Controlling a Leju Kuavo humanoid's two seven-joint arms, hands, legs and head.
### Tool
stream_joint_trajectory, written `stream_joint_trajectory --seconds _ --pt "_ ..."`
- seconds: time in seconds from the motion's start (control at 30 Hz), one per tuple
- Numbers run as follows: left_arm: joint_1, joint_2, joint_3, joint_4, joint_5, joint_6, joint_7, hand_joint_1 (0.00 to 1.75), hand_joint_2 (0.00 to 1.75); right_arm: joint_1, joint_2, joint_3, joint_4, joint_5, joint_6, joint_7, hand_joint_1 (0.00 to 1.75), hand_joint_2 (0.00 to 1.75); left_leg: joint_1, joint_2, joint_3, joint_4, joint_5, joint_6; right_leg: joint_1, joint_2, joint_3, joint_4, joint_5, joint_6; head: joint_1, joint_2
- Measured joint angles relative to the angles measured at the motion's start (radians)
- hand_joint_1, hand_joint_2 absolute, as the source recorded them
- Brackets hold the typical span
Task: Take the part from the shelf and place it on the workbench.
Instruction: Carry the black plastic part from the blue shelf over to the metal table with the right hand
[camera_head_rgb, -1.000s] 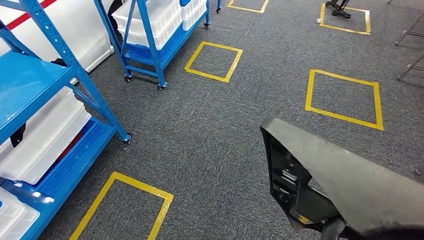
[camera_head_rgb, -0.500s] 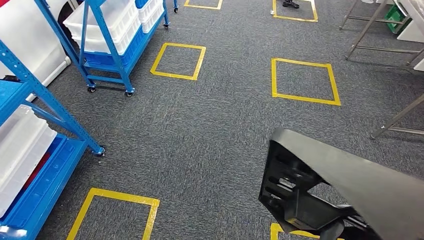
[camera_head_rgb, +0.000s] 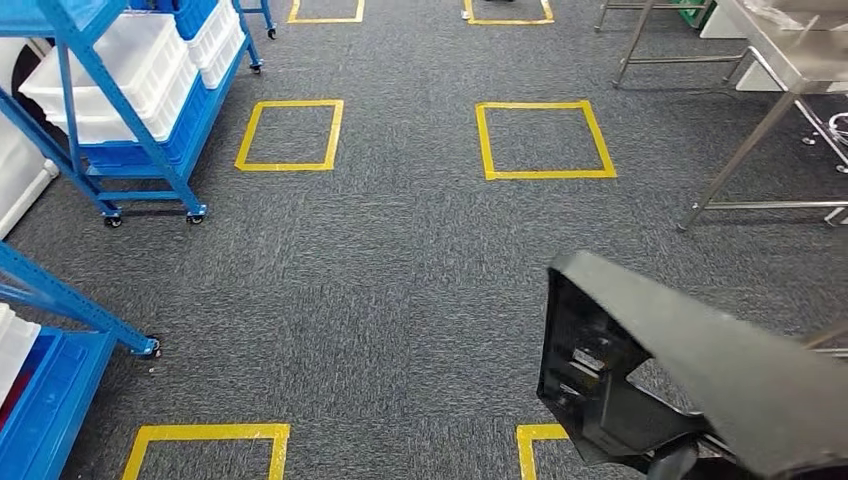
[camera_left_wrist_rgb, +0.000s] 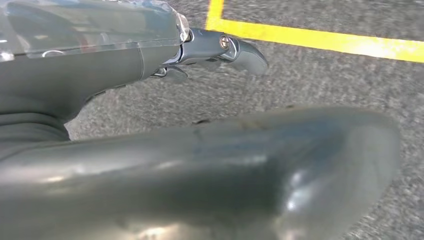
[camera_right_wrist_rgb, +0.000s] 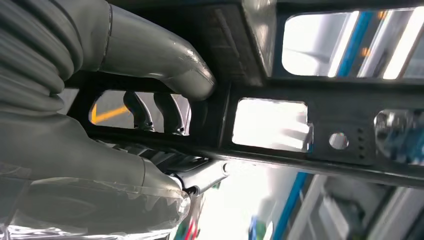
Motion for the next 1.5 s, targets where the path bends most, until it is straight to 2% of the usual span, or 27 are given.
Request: stream_joint_trajectory --seconds 0.07,0.1,0.2,0.27,0.33,0.4,0.43,0.5,0.53,0.6,0.63,0.7,0.77,0.83,0.9,0.93,1.0,1.07,1.13,1.2,1.23,1.3,1.33,1.4,1.43,1.47,1.5 --pt "-0.001 0.003 0.002 0.0 0.003 -0.001 -0.006 0.0 0.0 -0.001 0.0 -0.002 0.0 0.017 -0.002 0.004 1.75 1.75 0.003 -0.045 0.048 -0.115 0.044 0.003 0.001 0.027 -0.005 0.01 -0.003 0.008 0.0 0.0" --pt "-0.001 0.005 0.003 0.0 0.007 -0.002 -0.011 0.0 0.0 -0.001 0.0 -0.003 0.0 0.031 -0.005 0.006 1.75 1.75 0.003 -0.059 0.057 -0.138 0.047 0.006 0.0 0.038 -0.009 0.013 -0.003 0.014 0.0 0.0" --pt "-0.006 0.008 0.01 0.0 0.023 -0.004 -0.022 0.0 0.0 0.0 -0.001 -0.004 -0.001 0.025 -0.026 0.003 1.75 1.75 0.001 -0.036 0.06 -0.148 0.052 0.022 -0.005 0.061 -0.019 0.013 0.003 0.033 0.001 0.0" --pt "-0.009 0.01 0.014 0.0 0.027 -0.004 -0.021 0.0 0.0 0.0 -0.003 -0.004 -0.002 0.012 -0.028 0.008 1.75 1.75 0.002 -0.01 0.062 -0.158 0.061 0.036 -0.002 0.01 -0.039 0.052 -0.025 0.041 0.004 0.0" --pt "-0.006 0.011 0.016 0.0 0.027 -0.004 -0.018 0.0 0.0 -0.002 -0.005 -0.005 -0.002 0.02 -0.026 0.012 1.75 1.75 -0.001 0.02 0.06 -0.161 0.064 0.042 0.0 -0.058 -0.096 0.173 -0.094 0.047 0.006 0.0" --pt "-0.003 0.012 0.02 0.0 0.026 -0.004 -0.015 0.0 0.0 -0.004 -0.008 -0.005 -0.003 0.0 -0.033 0.005 1.75 1.75 -0.005 0.053 0.058 -0.161 0.062 0.043 -0.003 -0.077 -0.149 0.283 -0.136 0.052 0.007 0.0" --pt "-0.003 0.012 0.022 0.0 0.026 -0.004 -0.014 0.0 0.0 -0.006 -0.009 -0.006 -0.004 -0.018 -0.039 0.002 1.75 1.75 -0.005 0.067 0.058 -0.161 0.061 0.043 -0.004 -0.08 -0.15 0.287 -0.127 0.053 0.007 0.0" --pt "-0.005 0.011 0.026 0.0 0.026 -0.004 -0.014 0.0 0.0 -0.008 -0.011 -0.008 -0.007 -0.043 -0.046 0.0 1.75 1.75 -0.005 0.094 0.062 -0.161 0.057 0.04 -0.004 -0.099 -0.092 0.184 -0.067 0.05 0.007 0.0" --pt "-0.006 0.011 0.028 0.0 0.026 -0.004 -0.013 0.0 0.0 -0.009 -0.011 -0.008 -0.009 -0.046 -0.045 -0.001 1.75 1.75 -0.007 0.105 0.066 -0.161 0.054 0.036 -0.001 -0.126 -0.051 0.11 -0.041 0.045 0.007 0.0" --pt "-0.007 0.01 0.031 0.0 0.027 -0.005 -0.013 0.0 0.0 -0.012 -0.012 -0.009 -0.011 -0.036 -0.035 -0.001 1.75 1.75 -0.011 0.125 0.075 -0.161 0.047 0.027 0.006 -0.166 0.001 0.013 -0.015 0.034 0.006 0.0" --pt "-0.008 0.01 0.032 0.0 0.028 -0.006 -0.012 0.0 0.0 -0.012 -0.012 -0.009 -0.011 -0.023 -0.028 -0.001 1.75 1.75 -0.012 0.135 0.078 -0.161 0.045 0.022 0.009 -0.17 0.003 0.004 -0.017 0.029 0.006 0.0" --pt "-0.011 0.007 0.034 0.0 0.03 -0.01 -0.012 0.0 0.0 -0.012 -0.013 -0.007 -0.012 -0.003 -0.026 -0.001 1.75 1.75 -0.012 0.149 0.084 -0.16 0.04 0.012 0.008 -0.144 0.0 0.0 -0.012 0.02 0.006 0.0" --pt "-0.013 0.005 0.035 0.0 0.031 -0.014 -0.013 0.0 0.0 -0.015 -0.013 -0.004 -0.014 -0.006 -0.041 -0.002 1.75 1.75 -0.008 0.108 0.072 -0.125 0.011 0.003 0.002 -0.119 0.001 -0.007 -0.005 0.008 0.004 0.0" --pt "-0.011 0.005 0.038 0.0 0.03 -0.016 -0.013 0.0 0.0 -0.019 -0.014 -0.001 -0.017 0.003 -0.05 -0.002 1.75 1.75 -0.005 0.044 0.022 -0.01 -0.056 -0.001 0.0 -0.093 0.001 -0.01 -0.001 -0.001 0.003 0.0" --pt "-0.007 0.004 0.04 0.0 0.029 -0.018 -0.013 0.0 0.0 -0.02 -0.015 0.002 -0.016 0.025 -0.05 -0.001 1.75 1.75 -0.004 0.024 -0.04 0.116 -0.103 -0.002 0.002 -0.061 0.0 -0.009 -0.001 -0.004 0.003 0.0" --pt "-0.006 0.004 0.04 0.0 0.029 -0.018 -0.013 0.0 0.0 -0.02 -0.015 0.005 -0.016 0.031 -0.052 0.0 1.75 1.75 -0.004 0.022 -0.054 0.138 -0.097 -0.002 0.003 -0.044 0.0 -0.007 -0.001 -0.004 0.003 0.0" --pt "-0.007 0.004 0.041 0.0 0.027 -0.019 -0.015 0.0 0.0 -0.021 -0.016 0.008 -0.016 0.026 -0.057 0.0 1.75 1.75 -0.003 0.013 -0.031 0.064 -0.029 0.001 0.003 -0.01 0.002 -0.002 -0.002 -0.002 0.003 0.0" --pt "-0.007 0.005 0.043 0.0 0.026 -0.019 -0.018 0.0 0.0 -0.022 -0.016 0.01 -0.016 0.024 -0.06 0.004 1.75 1.75 0.0 -0.028 0.02 -0.071 0.039 0.005 0.003 0.018 -0.001 0.007 -0.006 0.004 0.003 0.0" --pt "-0.008 0.005 0.047 0.0 0.027 -0.019 -0.021 0.0 0.0 -0.024 -0.016 0.01 -0.016 0.032 -0.06 0.007 1.75 1.75 0.001 -0.059 0.041 -0.132 0.054 0.01 0.002 0.041 -0.009 0.013 -0.006 0.015 0.003 0.0" --pt "-0.012 0.006 0.051 0.0 0.031 -0.02 -0.025 0.0 0.0 -0.026 -0.016 0.011 -0.017 0.037 -0.062 0.009 1.75 1.75 -0.002 -0.046 0.046 -0.138 0.054 0.02 -0.001 0.061 -0.015 0.011 -0.002 0.029 0.003 0.0" --pt "-0.015 0.006 0.053 0.0 0.034 -0.022 -0.027 0.0 0.0 -0.026 -0.017 0.012 -0.017 0.043 -0.063 0.012 1.75 1.75 -0.002 -0.035 0.049 -0.143 0.058 0.027 -0.002 0.052 -0.017 0.014 -0.004 0.034 0.003 0.0" --pt "-0.016 0.006 0.057 0.0 0.038 -0.024 -0.03 0.0 0.0 -0.031 -0.018 0.013 -0.018 0.064 -0.064 0.022 1.75 1.75 0.0 -0.009 0.052 -0.155 0.067 0.04 0.001 -0.005 -0.039 0.061 -0.037 0.043 0.005 0.0" --pt "-0.015 0.007 0.059 0.0 0.04 -0.025 -0.031 0.0 0.0 -0.035 -0.019 0.015 -0.019 0.073 -0.065 0.026 1.75 1.75 -0.001 0.005 0.051 -0.158 0.069 0.044 0.001 -0.042 -0.063 0.113 -0.069 0.046 0.006 0.0" --pt "-0.01 0.007 0.062 0.0 0.042 -0.026 -0.031 0.0 0.0 -0.041 -0.022 0.017 -0.019 0.081 -0.065 0.03 1.75 1.75 -0.004 0.035 0.049 -0.158 0.068 0.047 -0.002 -0.073 -0.125 0.239 -0.127 0.055 0.006 0.0" --pt "-0.009 0.007 0.063 0.0 0.043 -0.025 -0.031 0.0 0.0 -0.041 -0.022 0.017 -0.019 0.083 -0.066 0.031 1.75 1.75 -0.005 0.051 0.049 -0.158 0.067 0.047 -0.004 -0.077 -0.144 0.276 -0.135 0.058 0.006 0.0" --pt "-0.009 0.008 0.064 0.0 0.043 -0.024 -0.032 0.0 0.0 -0.041 -0.023 0.018 -0.019 0.086 -0.069 0.032 1.75 1.75 -0.006 0.066 0.049 -0.158 0.065 0.046 -0.005 -0.08 -0.142 0.275 -0.123 0.059 0.006 0.0" --pt "-0.01 0.007 0.064 0.0 0.043 -0.023 -0.033 0.0 0.0 -0.041 -0.024 0.019 -0.019 0.088 -0.074 0.033 1.75 1.75 -0.006 0.08 0.051 -0.158 0.063 0.045 -0.006 -0.086 -0.121 0.237 -0.096 0.06 0.006 0.0"
